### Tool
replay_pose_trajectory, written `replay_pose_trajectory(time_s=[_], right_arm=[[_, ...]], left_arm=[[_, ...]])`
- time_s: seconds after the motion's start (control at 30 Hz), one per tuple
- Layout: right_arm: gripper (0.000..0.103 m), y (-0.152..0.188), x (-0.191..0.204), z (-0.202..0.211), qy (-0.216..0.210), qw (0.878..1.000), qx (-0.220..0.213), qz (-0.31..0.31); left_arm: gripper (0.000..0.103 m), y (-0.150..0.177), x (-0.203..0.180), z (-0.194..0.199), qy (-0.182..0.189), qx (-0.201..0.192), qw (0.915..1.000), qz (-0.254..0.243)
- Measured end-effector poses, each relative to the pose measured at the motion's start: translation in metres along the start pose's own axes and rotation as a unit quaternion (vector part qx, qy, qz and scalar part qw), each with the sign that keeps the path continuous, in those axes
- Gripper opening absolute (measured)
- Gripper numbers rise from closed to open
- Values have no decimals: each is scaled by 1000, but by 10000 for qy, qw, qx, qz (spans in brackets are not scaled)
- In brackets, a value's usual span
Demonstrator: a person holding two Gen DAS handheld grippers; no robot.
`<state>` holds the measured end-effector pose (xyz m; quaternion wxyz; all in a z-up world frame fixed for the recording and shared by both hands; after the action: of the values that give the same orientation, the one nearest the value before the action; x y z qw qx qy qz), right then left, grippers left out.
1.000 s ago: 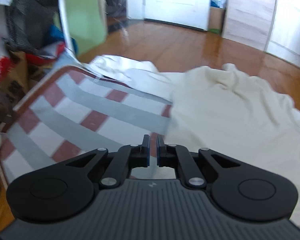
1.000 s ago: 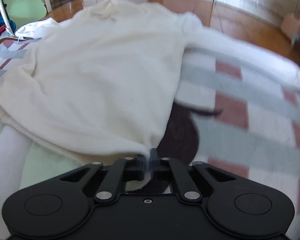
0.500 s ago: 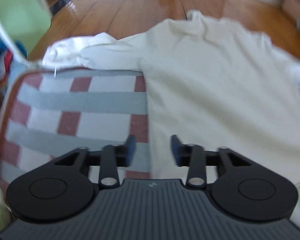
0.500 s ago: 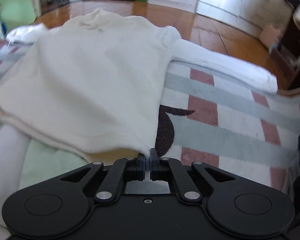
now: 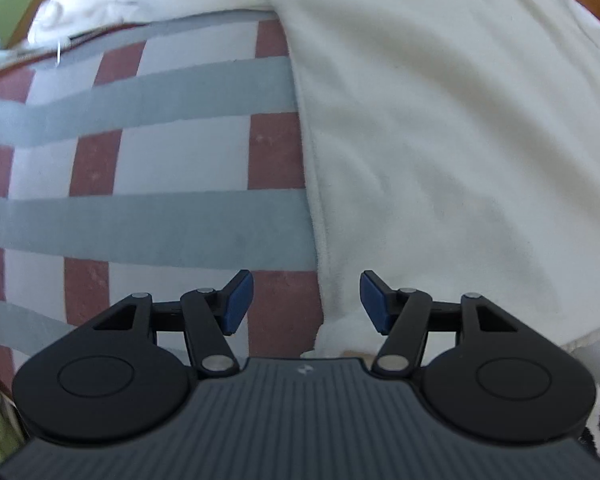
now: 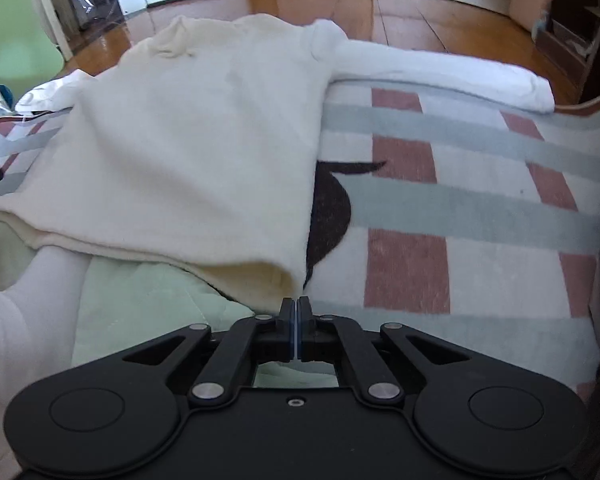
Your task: Fold clothes
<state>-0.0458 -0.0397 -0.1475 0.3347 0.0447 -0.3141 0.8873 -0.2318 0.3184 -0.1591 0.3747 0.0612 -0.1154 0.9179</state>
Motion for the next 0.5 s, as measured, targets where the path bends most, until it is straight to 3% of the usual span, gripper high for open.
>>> replay_pose_trajectory(time_s=[0.1,0.23,0.3,0.37,0.43,0.5], right_arm=[[7,-4,1,3,-155,9997,189,-3],[16,-32,10,29,-743,9969,-238,-131],[46,-56,18,38,-1150,9920,-480,-201],[66,-86,25,23,-1288,9905,-480,-46],[66,-119,33,-14,-1206,9915,-309,374],[66,-154,43,-58,-867,9918,-151,931]], left_arm=[[61,0,3,0,548,19,9985,-7],[61,-3,13,-6,598,-86,9972,435],[61,-14,16,-3,652,-409,9951,614],[61,-29,16,0,784,-631,9909,889],[61,-45,16,3,905,-788,9850,1242],[61,-62,15,3,994,-855,9767,1699]])
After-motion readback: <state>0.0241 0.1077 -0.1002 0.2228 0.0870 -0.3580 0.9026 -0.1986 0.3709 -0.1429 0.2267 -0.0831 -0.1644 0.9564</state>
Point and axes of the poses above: each gripper's, at about its wrist camera, not at the fingertips, and z roughly against the way its jaws point, x to its left, y to its underside, the point moved 7 cm from there along -z, roughly the way its jaws point, and after that the axes turned 12 degrees about -y, right-handed, at the moved point
